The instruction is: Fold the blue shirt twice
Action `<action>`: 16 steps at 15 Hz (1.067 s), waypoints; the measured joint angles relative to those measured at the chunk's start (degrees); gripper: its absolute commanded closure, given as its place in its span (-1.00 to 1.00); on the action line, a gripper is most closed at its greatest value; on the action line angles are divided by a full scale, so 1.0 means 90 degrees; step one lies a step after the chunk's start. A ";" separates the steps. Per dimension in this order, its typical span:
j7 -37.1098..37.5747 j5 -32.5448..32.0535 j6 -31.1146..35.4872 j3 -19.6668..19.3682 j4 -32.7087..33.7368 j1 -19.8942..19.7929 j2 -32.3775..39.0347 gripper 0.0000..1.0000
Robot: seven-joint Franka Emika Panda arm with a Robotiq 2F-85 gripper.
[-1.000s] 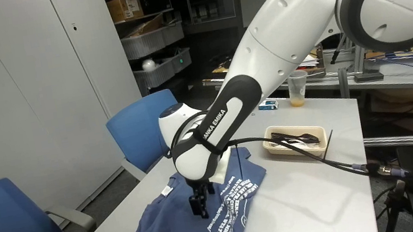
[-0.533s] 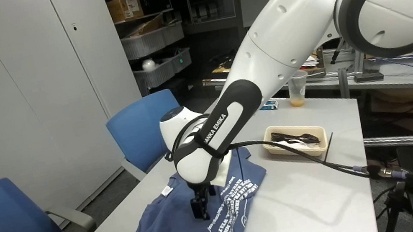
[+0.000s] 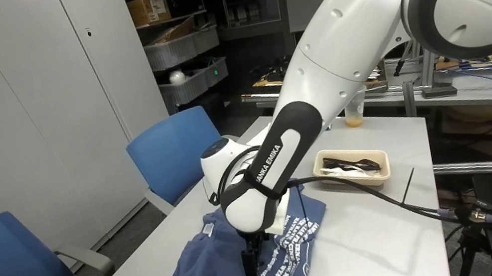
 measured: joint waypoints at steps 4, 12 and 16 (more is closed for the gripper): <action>0.0133 0.0000 0.0292 -0.0027 -0.0744 0.0072 -0.0362 -1.00; 0.0453 -0.0001 0.1066 -0.0107 -0.2520 0.0197 -0.1191 -1.00; 0.0462 -0.0001 0.1521 -0.0102 -0.3382 0.0261 -0.1598 -1.00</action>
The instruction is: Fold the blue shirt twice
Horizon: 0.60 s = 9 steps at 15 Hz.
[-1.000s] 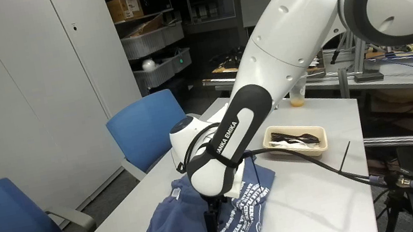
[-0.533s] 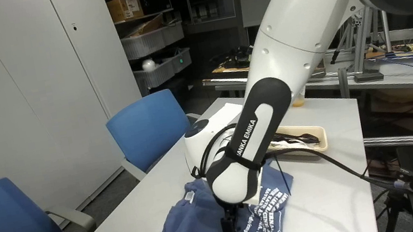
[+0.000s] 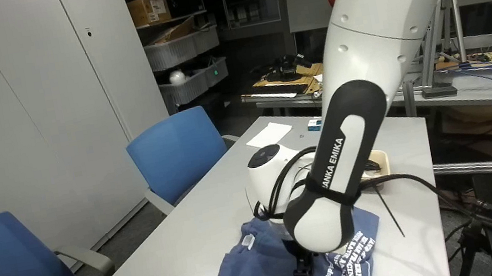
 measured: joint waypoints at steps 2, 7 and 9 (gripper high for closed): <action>0.0005 0.0000 0.0267 0.0002 -0.0387 0.0054 -0.0291 -1.00; 0.0046 -0.0110 0.0519 -0.0023 -0.1212 0.0241 -0.1356 -1.00; 0.0046 -0.0246 0.0511 -0.0052 -0.1440 0.0241 -0.1847 -1.00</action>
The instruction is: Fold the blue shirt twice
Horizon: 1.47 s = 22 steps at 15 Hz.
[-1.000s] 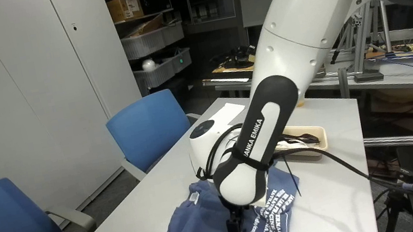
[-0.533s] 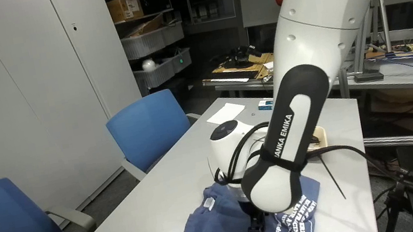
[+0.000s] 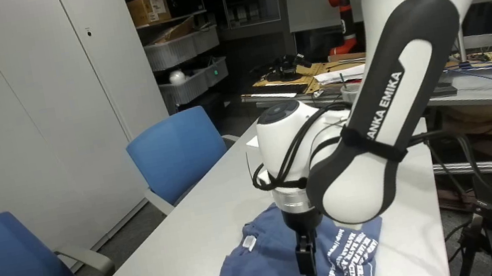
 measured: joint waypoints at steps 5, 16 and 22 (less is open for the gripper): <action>-0.0076 -0.0275 0.0003 0.0141 -0.0175 0.0024 -0.0915 -1.00; -0.0848 -0.0127 0.0003 0.0928 0.1191 0.0037 0.0221 -1.00; -0.0940 -0.0095 -0.0083 0.1194 0.2341 0.0055 0.1364 -1.00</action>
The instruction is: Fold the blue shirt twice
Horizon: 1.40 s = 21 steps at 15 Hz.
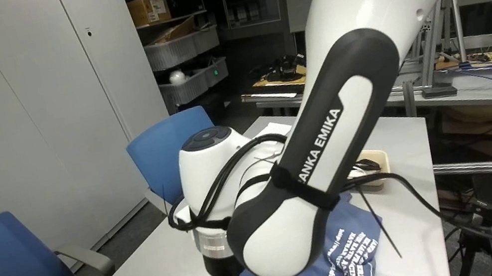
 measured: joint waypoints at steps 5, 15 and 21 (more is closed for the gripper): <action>-0.0003 -0.0035 -0.0427 -0.0034 0.0742 0.0187 0.0556 -1.00; -0.0003 -0.0035 -0.0843 -0.0143 0.1550 0.0272 0.1384 -0.30; 0.0000 -0.0035 -0.0878 -0.0196 0.1820 0.0272 0.1524 0.65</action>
